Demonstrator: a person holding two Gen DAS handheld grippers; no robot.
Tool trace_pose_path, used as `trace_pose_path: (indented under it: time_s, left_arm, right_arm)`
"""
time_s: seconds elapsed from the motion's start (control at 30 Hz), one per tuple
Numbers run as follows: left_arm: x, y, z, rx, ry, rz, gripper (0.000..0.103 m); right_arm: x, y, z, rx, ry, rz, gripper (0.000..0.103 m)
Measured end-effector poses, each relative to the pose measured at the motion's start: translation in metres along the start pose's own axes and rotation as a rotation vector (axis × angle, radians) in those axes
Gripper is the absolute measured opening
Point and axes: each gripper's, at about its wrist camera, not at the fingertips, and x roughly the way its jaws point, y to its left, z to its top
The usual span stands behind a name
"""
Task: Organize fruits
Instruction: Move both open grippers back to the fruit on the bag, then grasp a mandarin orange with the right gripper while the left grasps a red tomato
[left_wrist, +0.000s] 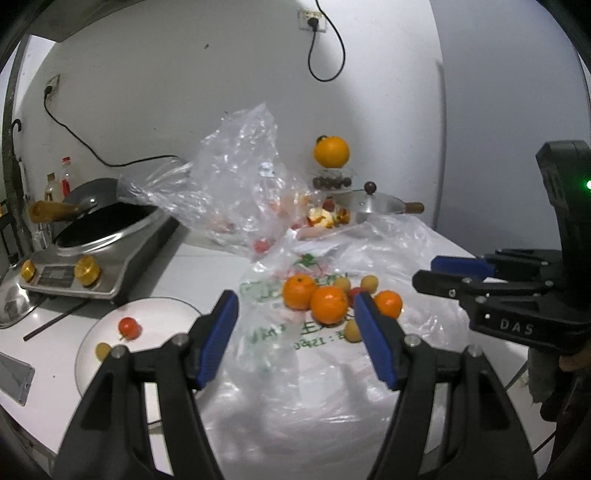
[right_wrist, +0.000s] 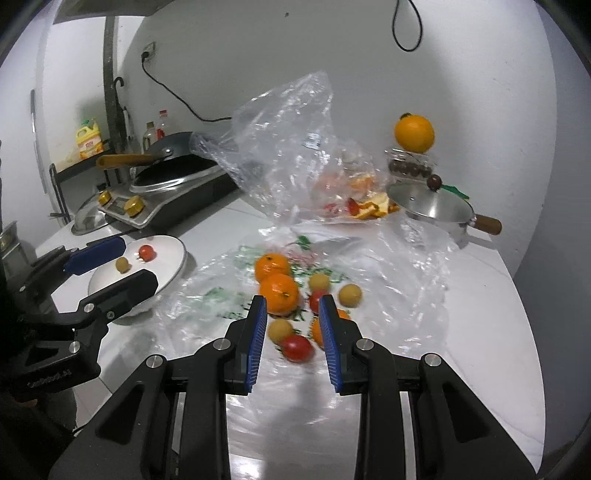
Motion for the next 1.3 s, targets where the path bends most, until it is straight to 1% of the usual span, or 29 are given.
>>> trace_pose_path:
  time_s: [0.03,0.07,0.1,0.33,0.73,0.77,0.8,0.83,0.9,0.97,1.07,1.17,1.2,1.3]
  left_arm:
    - [0.003,-0.003,-0.001,0.002,0.007,-0.001,0.067]
    - [0.005,-0.005,-0.001,0.008,0.017,0.016,0.067]
    - [0.008,-0.006,-0.001,0.009,0.024,0.016,0.067]
    - [0.035,-0.020,-0.002,0.019,0.096,-0.001,0.067]
    - [0.060,-0.040,-0.008,0.044,0.137,-0.010,0.066]
    - [0.062,-0.041,-0.008,0.046,0.141,-0.011,0.066]
    - [0.064,-0.042,-0.009,0.049,0.146,-0.012,0.066]
    - [0.066,-0.043,-0.010,0.052,0.150,-0.015,0.066]
    - [0.068,-0.045,-0.011,0.061,0.156,-0.017,0.066]
    - [0.070,-0.047,-0.012,0.067,0.159,-0.021,0.063]
    - [0.074,-0.049,-0.012,0.073,0.168,-0.021,0.061]
    - [0.076,-0.049,-0.013,0.076,0.176,-0.017,0.060]
    - [0.077,-0.049,-0.014,0.074,0.179,-0.020,0.059]
    - [0.080,-0.050,-0.015,0.075,0.184,-0.030,0.058]
  right_arm:
    - [0.000,-0.004,-0.001,0.003,0.001,0.000,0.036]
    - [0.001,-0.007,-0.002,0.006,0.002,0.000,0.038]
    - [0.002,-0.011,-0.003,0.010,0.004,0.001,0.039]
    - [0.015,-0.030,-0.007,0.037,0.018,0.011,0.039]
    - [0.047,-0.048,-0.012,0.049,0.067,0.054,0.040]
    - [0.050,-0.048,-0.012,0.048,0.073,0.058,0.042]
    - [0.053,-0.049,-0.013,0.048,0.080,0.062,0.049]
    - [0.056,-0.049,-0.013,0.050,0.084,0.068,0.051]
    - [0.061,-0.049,-0.014,0.050,0.093,0.077,0.052]
    - [0.067,-0.048,-0.014,0.045,0.109,0.081,0.052]
    - [0.078,-0.049,-0.015,0.053,0.139,0.084,0.052]
    - [0.085,-0.054,-0.014,0.077,0.171,0.110,0.052]
    - [0.088,-0.055,-0.015,0.087,0.191,0.121,0.052]
    - [0.093,-0.057,-0.015,0.094,0.218,0.144,0.052]
